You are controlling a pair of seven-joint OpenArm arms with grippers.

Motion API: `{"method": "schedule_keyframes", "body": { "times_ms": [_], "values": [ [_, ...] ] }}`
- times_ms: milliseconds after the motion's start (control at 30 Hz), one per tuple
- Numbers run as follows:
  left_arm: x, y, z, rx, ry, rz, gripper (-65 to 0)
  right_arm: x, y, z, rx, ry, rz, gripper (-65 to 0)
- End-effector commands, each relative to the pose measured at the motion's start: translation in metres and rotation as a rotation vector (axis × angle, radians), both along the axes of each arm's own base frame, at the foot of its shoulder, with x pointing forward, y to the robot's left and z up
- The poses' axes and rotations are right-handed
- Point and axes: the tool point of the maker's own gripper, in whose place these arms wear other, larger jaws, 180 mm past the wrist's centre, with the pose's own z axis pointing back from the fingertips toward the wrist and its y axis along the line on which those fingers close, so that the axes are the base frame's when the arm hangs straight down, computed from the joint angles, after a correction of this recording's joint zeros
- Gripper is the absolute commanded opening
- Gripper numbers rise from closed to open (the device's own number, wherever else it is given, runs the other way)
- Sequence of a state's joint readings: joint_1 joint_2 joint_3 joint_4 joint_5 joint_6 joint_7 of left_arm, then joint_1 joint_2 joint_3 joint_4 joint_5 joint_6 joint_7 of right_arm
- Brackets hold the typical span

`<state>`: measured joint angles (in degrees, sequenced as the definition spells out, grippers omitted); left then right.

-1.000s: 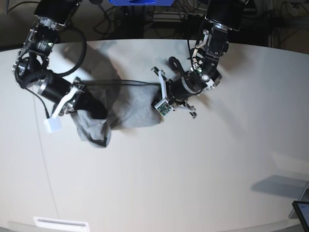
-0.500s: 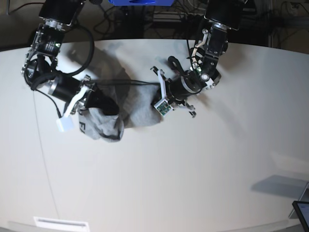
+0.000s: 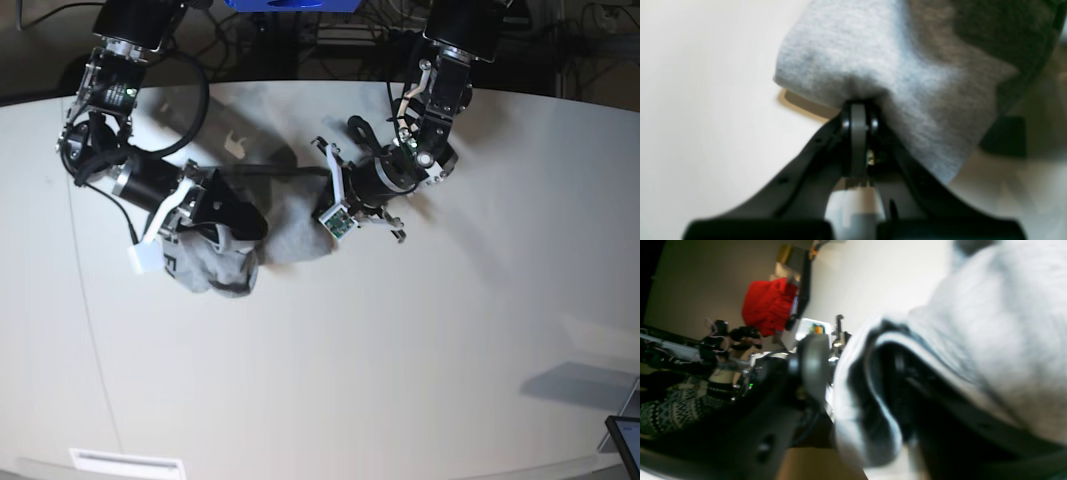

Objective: Fold the T-shirt properly
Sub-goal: 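Fold the strip end with the right gripper toward the left gripper, then lay the folded end onto the bundle and open the right gripper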

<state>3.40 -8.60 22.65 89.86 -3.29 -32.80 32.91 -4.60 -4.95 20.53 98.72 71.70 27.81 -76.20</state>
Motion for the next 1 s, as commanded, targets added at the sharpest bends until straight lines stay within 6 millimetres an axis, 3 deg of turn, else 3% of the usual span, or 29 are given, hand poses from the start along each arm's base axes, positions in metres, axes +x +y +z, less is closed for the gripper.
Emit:
{"method": "schedule_keyframes", "body": {
  "times_ms": [0, 67, 200, 367, 600, 800, 967],
  "values": [
    [-0.014, 0.009, -0.016, 0.08, 0.059, -0.019, -65.0, 0.007, 0.0, 0.017, 0.04, -0.056, -0.01, -33.1],
    [-0.014, 0.009, -0.017, 0.08, 0.06, -0.019, -65.0, 0.007, 0.001, 0.022, 0.067, -0.069, -0.009, -29.5],
    [-0.014, 0.01, -0.017, 0.082, 0.06, -0.018, -65.0, 0.005, 0.002, 0.022, 0.069, -0.069, 0.005, -28.7],
    [-0.012, 0.01, -0.015, 0.082, 0.055, -0.016, -65.0, -0.011, 0.031, 0.017, 0.081, -0.04, 0.103, -28.7],
    [-0.013, 0.021, -0.019, 0.108, 0.058, -0.018, -65.0, -0.018, 0.03, 0.01, 0.077, -0.016, 0.107, -28.7],
    [-0.014, 0.028, -0.02, 0.123, 0.059, -0.019, -65.0, -0.021, 0.051, 0.018, 0.058, -0.052, 0.211, -28.9],
    [-0.018, 0.034, -0.023, 0.135, 0.069, -0.02, -65.0, -0.017, 0.051, 0.031, 0.039, -0.108, 0.222, -29.0]
  ]
}}
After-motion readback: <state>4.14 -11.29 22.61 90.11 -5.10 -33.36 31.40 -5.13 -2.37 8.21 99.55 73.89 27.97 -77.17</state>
